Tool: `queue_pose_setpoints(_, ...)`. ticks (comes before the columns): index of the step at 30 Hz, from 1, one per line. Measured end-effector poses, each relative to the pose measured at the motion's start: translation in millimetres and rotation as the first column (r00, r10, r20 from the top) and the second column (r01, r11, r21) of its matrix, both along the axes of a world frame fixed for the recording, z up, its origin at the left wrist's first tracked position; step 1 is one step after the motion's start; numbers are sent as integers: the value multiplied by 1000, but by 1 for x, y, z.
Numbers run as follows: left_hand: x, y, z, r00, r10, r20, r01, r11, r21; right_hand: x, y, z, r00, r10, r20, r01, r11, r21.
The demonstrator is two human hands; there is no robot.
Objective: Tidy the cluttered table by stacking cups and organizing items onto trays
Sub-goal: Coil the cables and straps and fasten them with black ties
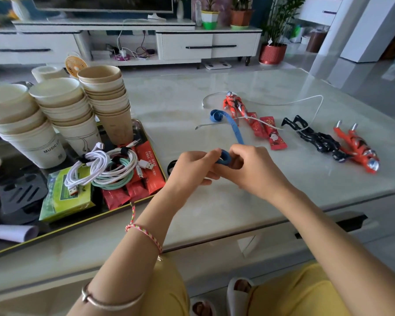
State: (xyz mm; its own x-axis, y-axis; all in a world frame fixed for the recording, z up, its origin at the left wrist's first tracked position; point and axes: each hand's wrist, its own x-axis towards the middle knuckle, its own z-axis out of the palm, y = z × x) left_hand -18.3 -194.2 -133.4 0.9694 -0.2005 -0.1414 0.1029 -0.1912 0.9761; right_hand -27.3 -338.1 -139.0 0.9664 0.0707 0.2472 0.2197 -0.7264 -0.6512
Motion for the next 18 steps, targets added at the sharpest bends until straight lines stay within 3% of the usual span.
queue_pose_setpoints(4, -2, 0, 1, 999, -47, 16, 47, 999, 3, 0, -6, 0, 1000, 2, 23, -2, 1000, -12)
queue_pose_setpoints(7, 0, 1, 2, 999, -44, 19, 43, 997, 60, -2, -9, 4, 995, 92, -40, -94, 995, -27)
queue_pose_setpoints(11, 0, 4, 4, 999, -44, 26, 42, 997, 60, -5, -11, 8, 929, 330, -167, -294, 933, 207)
queue_pose_setpoints(18, -1, 4, 4, 997, -49, -66, 49, 999, -6, -5, -10, 7, 915, 366, -171, -289, 889, 355)
